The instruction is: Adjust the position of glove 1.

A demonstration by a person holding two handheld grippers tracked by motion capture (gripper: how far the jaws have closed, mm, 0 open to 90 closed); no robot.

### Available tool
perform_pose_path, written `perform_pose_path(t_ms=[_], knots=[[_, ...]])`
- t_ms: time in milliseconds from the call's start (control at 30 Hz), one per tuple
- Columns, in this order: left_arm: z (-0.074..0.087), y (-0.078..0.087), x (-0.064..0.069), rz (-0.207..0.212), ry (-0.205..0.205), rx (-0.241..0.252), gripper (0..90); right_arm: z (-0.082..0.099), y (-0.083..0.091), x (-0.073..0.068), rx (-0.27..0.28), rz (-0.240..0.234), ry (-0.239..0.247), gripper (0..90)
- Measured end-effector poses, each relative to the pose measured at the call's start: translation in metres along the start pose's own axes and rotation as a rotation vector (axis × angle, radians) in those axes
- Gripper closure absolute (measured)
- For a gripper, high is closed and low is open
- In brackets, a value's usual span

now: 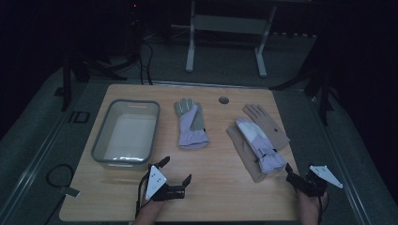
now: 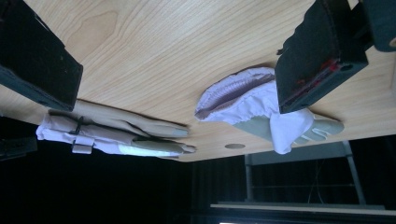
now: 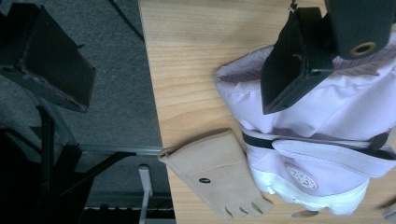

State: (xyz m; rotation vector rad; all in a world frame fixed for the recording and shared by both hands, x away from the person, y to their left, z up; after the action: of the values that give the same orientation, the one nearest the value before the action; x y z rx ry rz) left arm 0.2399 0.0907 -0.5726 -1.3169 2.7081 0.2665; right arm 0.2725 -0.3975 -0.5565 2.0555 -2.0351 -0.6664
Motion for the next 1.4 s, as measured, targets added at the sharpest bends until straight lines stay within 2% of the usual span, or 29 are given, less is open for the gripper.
perform_pose_path(t_ms=[100, 167, 233, 400, 467, 533, 567, 600, 633, 667, 700, 733, 800, 833, 900, 967, 1033, 1067, 1167, 1300, 1333, 1400], knots=[[0.0, 0.0, 0.0, 0.006, -0.001, -0.001, 1.2, -0.001, -0.001, 0.001, -0.009, -0.029, -0.002, 10.3], [0.0, -0.001, 0.0, 0.01, 0.006, -0.007, 1.2, 0.0, 0.0, 0.0, -0.004, -0.028, 0.003, 10.3], [0.0, 0.0, -0.001, 0.015, 0.011, -0.009, 1.2, -0.002, 0.0, -0.004, -0.034, -0.051, 0.025, 10.3], [0.0, -0.001, 0.0, 0.013, 0.005, -0.012, 1.2, -0.012, 0.006, -0.008, -0.059, -0.081, 0.004, 10.3], [0.0, -0.001, 0.0, -0.003, 0.008, -0.012, 1.1, -0.02, 0.011, -0.011, -0.057, -0.079, 0.033, 10.3], [0.0, -0.001, 0.0, -0.003, 0.009, -0.017, 1.1, -0.028, 0.014, -0.016, -0.038, -0.054, 0.075, 10.7], [0.0, -0.001, -0.001, -0.004, 0.013, -0.019, 1.2, -0.032, 0.015, -0.019, -0.057, -0.065, 0.075, 13.2], [0.0, -0.001, -0.001, -0.003, 0.017, -0.018, 1.2, -0.037, 0.014, -0.02, -0.082, -0.11, 0.074, 13.4], [0.0, -0.001, -0.001, 0.0, 0.02, -0.018, 1.2, -0.046, 0.014, -0.024, -0.106, -0.16, 0.041, 14.0], [0.0, -0.001, -0.002, 0.001, 0.023, -0.017, 1.2, -0.046, 0.014, -0.024, -0.106, -0.16, 0.041, 14.0], [0.0, -0.001, -0.002, 0.005, 0.022, -0.017, 1.2, -0.055, 0.013, -0.031, -0.097, -0.165, 0.028, 14.2], [0.0, -0.001, -0.002, 0.006, 0.019, -0.019, 1.2, -0.055, 0.013, -0.031, -0.097, -0.165, 0.028, 14.3], [-0.001, -0.002, -0.001, -0.007, 0.013, -0.026, 1.2, -0.065, 0.012, -0.037, -0.077, -0.209, 0.007, 15.6], [-0.001, -0.002, 0.0, -0.002, 0.008, -0.028, 1.2, -0.07, 0.011, -0.041, -0.068, -0.213, 0.006, 14.5], [-0.001, -0.002, 0.0, 0.001, 0.005, -0.033, 1.1, -0.08, 0.008, -0.051, -0.082, -0.216, 0.016, 13.1], [-0.001, -0.003, 0.0, 0.008, 0.009, -0.033, 1.2, -0.087, 0.006, -0.061, -0.081, -0.255, 0.011, 13.4], [-0.001, -0.003, 0.0, 0.013, 0.013, -0.036, 1.2, -0.097, 0.001, -0.078, -0.102, -0.275, 0.031, 13.4], [-0.001, -0.003, 0.0, 0.013, 0.013, -0.036, 1.2, -0.097, 0.001, -0.078, -0.102, -0.275, 0.031, 13.4], [-0.001, -0.003, -0.001, 0.018, 0.017, -0.033, 1.2, -0.104, -0.006, -0.094, -0.117, -0.298, 0.052, 13.1], [-0.001, -0.003, 0.0, 0.026, 0.006, -0.034, 1.2, -0.109, -0.017, -0.115, -0.172, -0.373, 0.066, 14.6], [-0.001, -0.003, 0.0, 0.026, 0.004, -0.035, 1.2, -0.109, -0.021, -0.119, -0.194, -0.407, 0.061, 17.4], [-0.001, -0.003, 0.0, 0.026, 0.003, -0.035, 1.2, -0.11, -0.028, -0.128, -0.216, -0.435, 0.058, 21.6]])
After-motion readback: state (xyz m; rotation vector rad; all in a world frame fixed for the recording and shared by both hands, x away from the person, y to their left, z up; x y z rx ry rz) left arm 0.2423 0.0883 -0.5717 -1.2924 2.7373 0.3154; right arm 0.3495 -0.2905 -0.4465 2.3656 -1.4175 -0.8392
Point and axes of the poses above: each handheld gripper's, and its own axes: y roughly backward along the jaws, z roughly out of its underside, x roughly to its right, the point moved 1 cm from there along -y, roughly forward along the jaws, and after that the axes turned 13 degrees about -y, right-handed, at the moved point
